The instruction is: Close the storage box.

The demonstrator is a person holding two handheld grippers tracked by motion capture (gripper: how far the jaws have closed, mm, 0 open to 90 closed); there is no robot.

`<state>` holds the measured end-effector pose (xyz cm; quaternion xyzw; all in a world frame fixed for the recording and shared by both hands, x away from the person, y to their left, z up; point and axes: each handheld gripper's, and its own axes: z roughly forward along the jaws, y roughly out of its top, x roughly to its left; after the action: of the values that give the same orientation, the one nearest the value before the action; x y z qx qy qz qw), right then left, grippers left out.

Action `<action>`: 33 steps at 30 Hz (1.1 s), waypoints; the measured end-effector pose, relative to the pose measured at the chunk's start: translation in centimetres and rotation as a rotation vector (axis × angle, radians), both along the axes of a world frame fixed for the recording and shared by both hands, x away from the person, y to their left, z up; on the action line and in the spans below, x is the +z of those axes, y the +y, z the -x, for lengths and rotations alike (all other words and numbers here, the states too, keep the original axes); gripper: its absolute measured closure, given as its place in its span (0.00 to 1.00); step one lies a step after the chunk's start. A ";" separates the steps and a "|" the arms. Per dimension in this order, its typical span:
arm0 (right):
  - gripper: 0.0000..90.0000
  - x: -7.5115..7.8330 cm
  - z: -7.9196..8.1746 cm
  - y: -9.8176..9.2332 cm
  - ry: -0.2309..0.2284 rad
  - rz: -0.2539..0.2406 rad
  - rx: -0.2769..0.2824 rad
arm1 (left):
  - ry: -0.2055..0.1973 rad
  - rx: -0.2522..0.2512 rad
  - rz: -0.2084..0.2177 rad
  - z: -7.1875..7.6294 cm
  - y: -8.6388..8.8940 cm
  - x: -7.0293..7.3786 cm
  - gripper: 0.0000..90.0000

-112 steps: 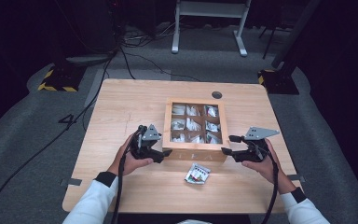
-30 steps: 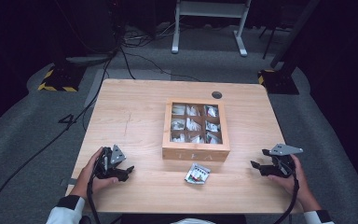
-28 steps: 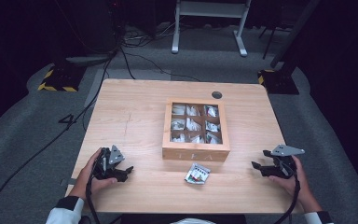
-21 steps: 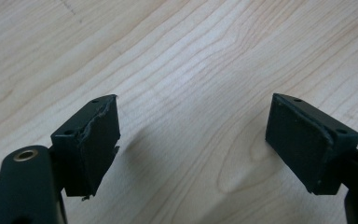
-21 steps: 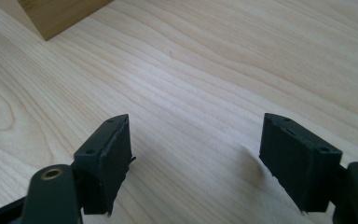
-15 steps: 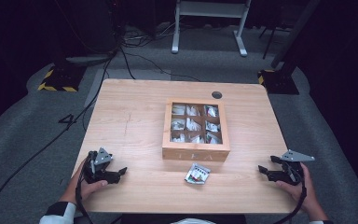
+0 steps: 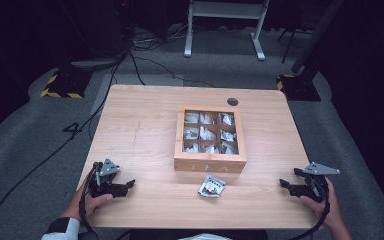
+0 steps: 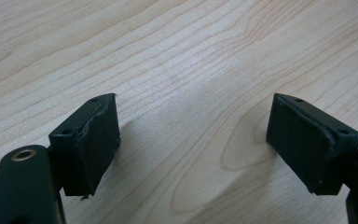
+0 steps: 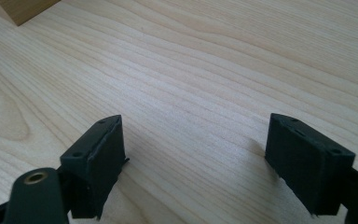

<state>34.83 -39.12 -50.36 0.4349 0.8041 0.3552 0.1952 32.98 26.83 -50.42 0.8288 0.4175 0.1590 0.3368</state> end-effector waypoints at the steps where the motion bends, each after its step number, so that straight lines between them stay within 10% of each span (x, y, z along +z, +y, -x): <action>1: 0.22 0.0 0.0 0.0 0.000 0.000 0.000 | 0.000 -0.001 0.000 0.0 0.0 0.0 0.19; 33: 0.22 0.0 0.1 -0.2 0.001 -0.001 -0.021 | -0.006 -0.018 -0.002 -0.2 0.1 0.0 0.19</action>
<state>34.77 -39.33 -50.36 0.4437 0.7995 0.3530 0.1983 33.15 26.93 -50.44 0.8324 0.4089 0.1586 0.3388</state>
